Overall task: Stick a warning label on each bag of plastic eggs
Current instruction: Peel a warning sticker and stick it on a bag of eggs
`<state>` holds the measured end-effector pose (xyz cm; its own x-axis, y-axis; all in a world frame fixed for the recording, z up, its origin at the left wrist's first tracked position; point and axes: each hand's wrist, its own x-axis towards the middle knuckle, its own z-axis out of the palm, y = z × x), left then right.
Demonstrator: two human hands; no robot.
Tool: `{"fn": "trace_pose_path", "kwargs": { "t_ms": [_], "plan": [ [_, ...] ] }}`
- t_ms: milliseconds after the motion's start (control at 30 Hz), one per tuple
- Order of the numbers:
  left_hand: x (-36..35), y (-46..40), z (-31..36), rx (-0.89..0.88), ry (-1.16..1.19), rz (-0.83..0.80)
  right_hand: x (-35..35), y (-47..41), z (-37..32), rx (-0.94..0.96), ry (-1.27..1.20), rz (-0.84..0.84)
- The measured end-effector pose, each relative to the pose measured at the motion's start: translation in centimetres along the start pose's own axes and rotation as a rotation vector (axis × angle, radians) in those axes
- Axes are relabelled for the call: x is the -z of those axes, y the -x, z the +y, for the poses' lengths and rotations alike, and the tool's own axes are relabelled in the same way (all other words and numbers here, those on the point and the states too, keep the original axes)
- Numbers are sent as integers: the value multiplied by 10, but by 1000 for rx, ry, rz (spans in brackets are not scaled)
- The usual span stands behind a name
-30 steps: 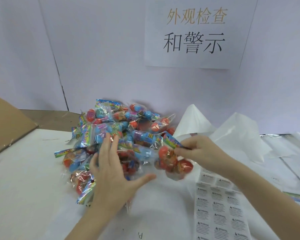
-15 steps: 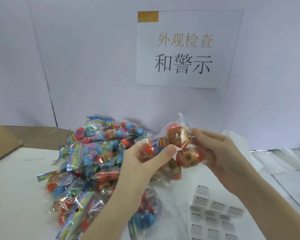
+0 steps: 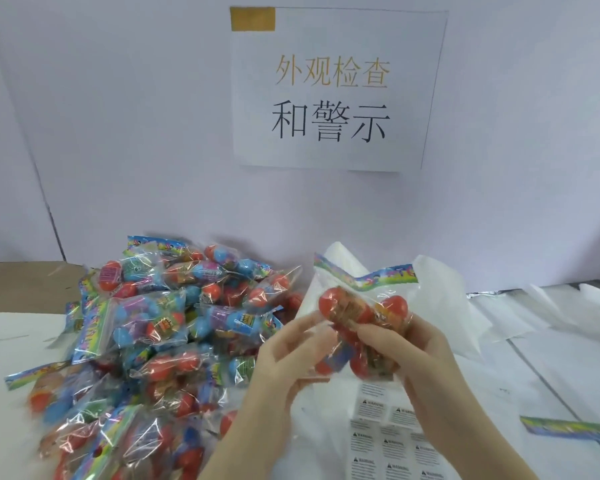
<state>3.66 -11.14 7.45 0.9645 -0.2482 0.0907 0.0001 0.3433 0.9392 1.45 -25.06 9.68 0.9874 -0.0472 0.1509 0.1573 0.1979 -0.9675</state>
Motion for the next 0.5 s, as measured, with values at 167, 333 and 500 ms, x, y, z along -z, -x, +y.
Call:
{"fn": "trace_pose_path", "kwargs": {
  "t_ms": [167, 333, 500],
  "plan": [
    [-9, -1, -12, -99, -151, 53, 4, 3, 11, -36, 39, -24],
    [-11, 4, -21, -160, -141, 19, 3, 2, 17, 19, -23, 1],
    [-11, 5, -18, -136, 19, 29, 10, -2, 22, 46, -75, -35]
  ]
}}
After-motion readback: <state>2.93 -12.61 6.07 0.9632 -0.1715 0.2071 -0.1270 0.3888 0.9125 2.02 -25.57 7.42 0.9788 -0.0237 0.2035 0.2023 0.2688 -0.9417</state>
